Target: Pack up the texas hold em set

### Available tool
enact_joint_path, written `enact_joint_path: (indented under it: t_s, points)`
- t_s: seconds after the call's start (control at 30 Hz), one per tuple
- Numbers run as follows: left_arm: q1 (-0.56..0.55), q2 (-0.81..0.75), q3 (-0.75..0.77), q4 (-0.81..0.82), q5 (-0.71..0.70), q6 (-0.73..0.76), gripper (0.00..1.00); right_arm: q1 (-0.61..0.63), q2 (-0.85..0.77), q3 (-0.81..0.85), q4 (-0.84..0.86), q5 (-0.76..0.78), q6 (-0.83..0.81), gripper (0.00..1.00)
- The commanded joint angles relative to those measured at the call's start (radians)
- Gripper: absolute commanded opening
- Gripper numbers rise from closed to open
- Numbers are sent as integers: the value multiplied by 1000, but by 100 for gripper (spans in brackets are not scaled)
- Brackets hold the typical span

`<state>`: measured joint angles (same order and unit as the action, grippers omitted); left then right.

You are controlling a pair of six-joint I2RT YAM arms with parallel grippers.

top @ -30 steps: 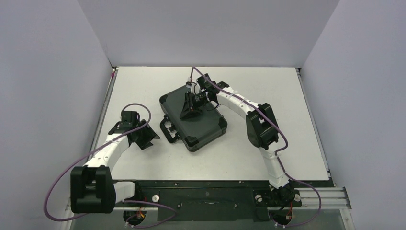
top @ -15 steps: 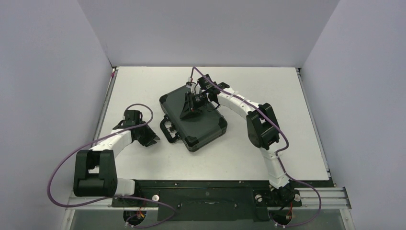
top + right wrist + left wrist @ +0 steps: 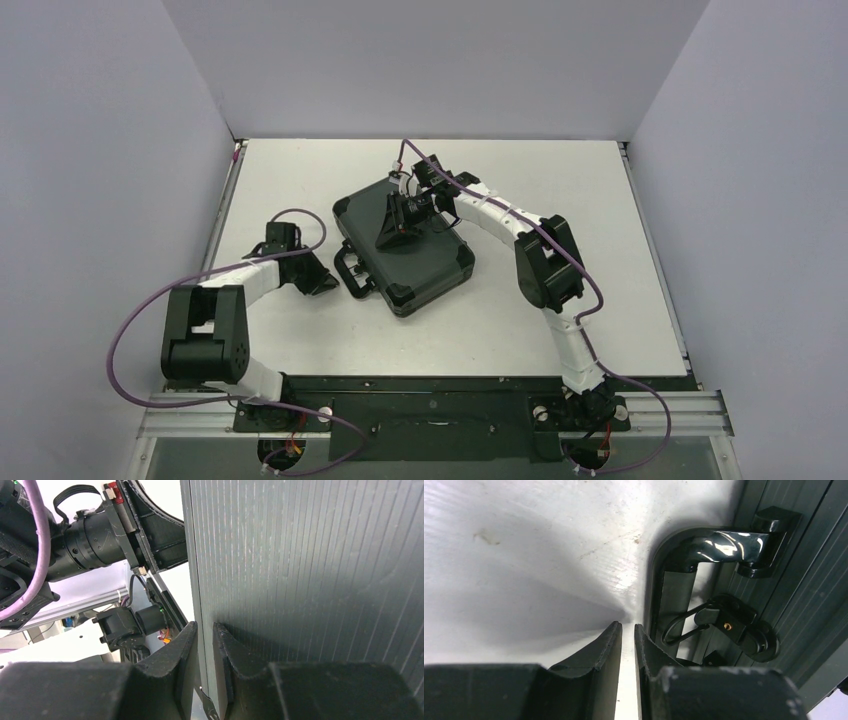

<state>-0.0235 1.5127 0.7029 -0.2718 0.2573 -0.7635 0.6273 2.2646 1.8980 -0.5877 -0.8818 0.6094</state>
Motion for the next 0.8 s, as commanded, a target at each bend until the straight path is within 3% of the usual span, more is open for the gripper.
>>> enact_joint_path:
  t_s: [0.0,0.37,0.77]
  points:
    - [-10,29,57,95,82,9,13,-8,119,-89,-198,255,-111,18]
    - [-105,66,129,79,72,-2,14,-8,125,-85,-199,252,-111,18]
    - [-135,79,164,45,54,17,14,-11,129,-85,-198,250,-111,18]
